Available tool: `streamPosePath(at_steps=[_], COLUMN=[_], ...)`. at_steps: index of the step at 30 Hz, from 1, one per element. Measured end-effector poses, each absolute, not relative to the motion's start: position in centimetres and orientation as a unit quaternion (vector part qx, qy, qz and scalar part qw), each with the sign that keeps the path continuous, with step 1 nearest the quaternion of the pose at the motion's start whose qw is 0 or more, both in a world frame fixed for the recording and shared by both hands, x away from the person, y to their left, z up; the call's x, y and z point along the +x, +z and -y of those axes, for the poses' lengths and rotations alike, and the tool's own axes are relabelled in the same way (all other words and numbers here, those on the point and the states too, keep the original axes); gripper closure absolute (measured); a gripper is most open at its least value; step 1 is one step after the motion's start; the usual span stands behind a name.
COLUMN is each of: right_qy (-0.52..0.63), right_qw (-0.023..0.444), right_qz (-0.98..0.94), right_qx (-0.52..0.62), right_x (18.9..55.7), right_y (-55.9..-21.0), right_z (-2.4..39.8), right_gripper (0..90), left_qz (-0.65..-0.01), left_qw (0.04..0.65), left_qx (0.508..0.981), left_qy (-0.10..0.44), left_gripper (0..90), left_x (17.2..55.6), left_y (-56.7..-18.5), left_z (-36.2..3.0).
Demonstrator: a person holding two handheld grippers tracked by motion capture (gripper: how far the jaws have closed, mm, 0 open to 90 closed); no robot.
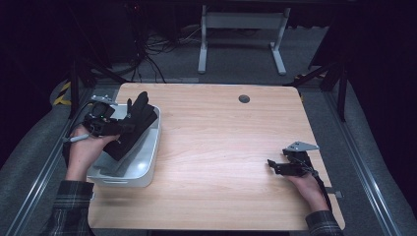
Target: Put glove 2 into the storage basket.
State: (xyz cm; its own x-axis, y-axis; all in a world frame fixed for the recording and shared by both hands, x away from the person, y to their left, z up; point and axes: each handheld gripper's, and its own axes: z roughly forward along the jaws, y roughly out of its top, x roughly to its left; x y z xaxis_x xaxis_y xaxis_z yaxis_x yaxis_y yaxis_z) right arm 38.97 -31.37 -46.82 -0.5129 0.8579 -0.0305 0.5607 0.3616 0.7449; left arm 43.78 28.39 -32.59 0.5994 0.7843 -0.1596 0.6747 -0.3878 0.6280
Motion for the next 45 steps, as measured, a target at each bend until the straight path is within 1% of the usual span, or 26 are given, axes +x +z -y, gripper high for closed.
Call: streamPosePath(at_steps=[9, 17, 22, 23, 24, 25, 26, 29, 31, 32, 33, 35, 39, 45], right_qy=[0.348, 0.348, 0.348, 0.348, 0.348, 0.348, 0.348, 0.348, 0.348, 0.347, 0.348, 0.348, 0.348, 0.348], right_qw=[0.214, 0.214, 0.214, 0.214, 0.214, 0.214, 0.213, 0.214, 0.214, 0.214, 0.214, 0.214, 0.214, 0.214], right_qz=[-0.797, -0.797, -0.797, -0.797, -0.797, -0.797, -0.797, -0.797, -0.797, -0.797, -0.797, -0.797, -0.797, -0.797], right_qx=[0.445, 0.446, 0.446, 0.446, 0.446, 0.446, 0.445, 0.446, 0.446, 0.446, 0.446, 0.446, 0.446, 0.446], right_x=[39.0, 39.0, 39.0, 39.0, 39.0, 39.0, 39.0, 39.0, 39.0, 39.0, 39.0, 39.0, 39.0, 39.0], right_y=[-46.8, -46.8, -46.8, -46.8, -46.8, -46.8, -46.8, -46.8, -46.8, -46.8, -46.8, -46.8, -46.8, -46.8], right_z=[31.4, 31.3, 31.3, 31.3, 31.3, 31.3, 31.4, 31.3, 31.3, 31.3, 31.3, 31.3, 31.3, 31.3], right_gripper=[21.0, 21.0, 20.9, 21.0, 21.0, 21.0, 21.0, 21.0, 21.0, 21.0, 21.0, 21.0, 20.9, 21.0], left_qz=[-0.473, -0.486, -0.488, -0.488, -0.488, -0.493, -0.493, -0.496, -0.496, -0.493, -0.492, -0.492, -0.485, -0.466], left_qw=[0.322, 0.308, 0.301, 0.299, 0.296, 0.289, 0.284, 0.278, 0.277, 0.277, 0.280, 0.286, 0.289, 0.317], left_qx=[0.817, 0.816, 0.817, 0.818, 0.819, 0.818, 0.819, 0.819, 0.819, 0.820, 0.819, 0.816, 0.819, 0.818], left_qy=[0.072, 0.064, 0.057, 0.060, 0.061, 0.065, 0.071, 0.078, 0.083, 0.090, 0.094, 0.100, 0.105, 0.110], left_gripper=[66.6, 66.0, 63.6, 60.9, 53.9, 53.9, 44.8, 33.4, 26.3, 26.3, 22.0, 19.1, 18.6, 18.4], left_x=[43.6, 43.8, 44.0, 44.1, 44.1, 44.2, 44.3, 44.4, 44.4, 44.4, 44.4, 44.2, 44.0, 43.7], left_y=[-34.7, -36.2, -37.1, -37.3, -37.4, -37.5, -37.7, -37.8, -37.8, -37.8, -37.7, -37.4, -37.0, -35.7], left_z=[-30.8, -31.3, -31.4, -31.4, -31.4, -31.3, -31.2, -31.1, -31.0, -31.0, -31.0, -30.9, -30.7, -29.4])
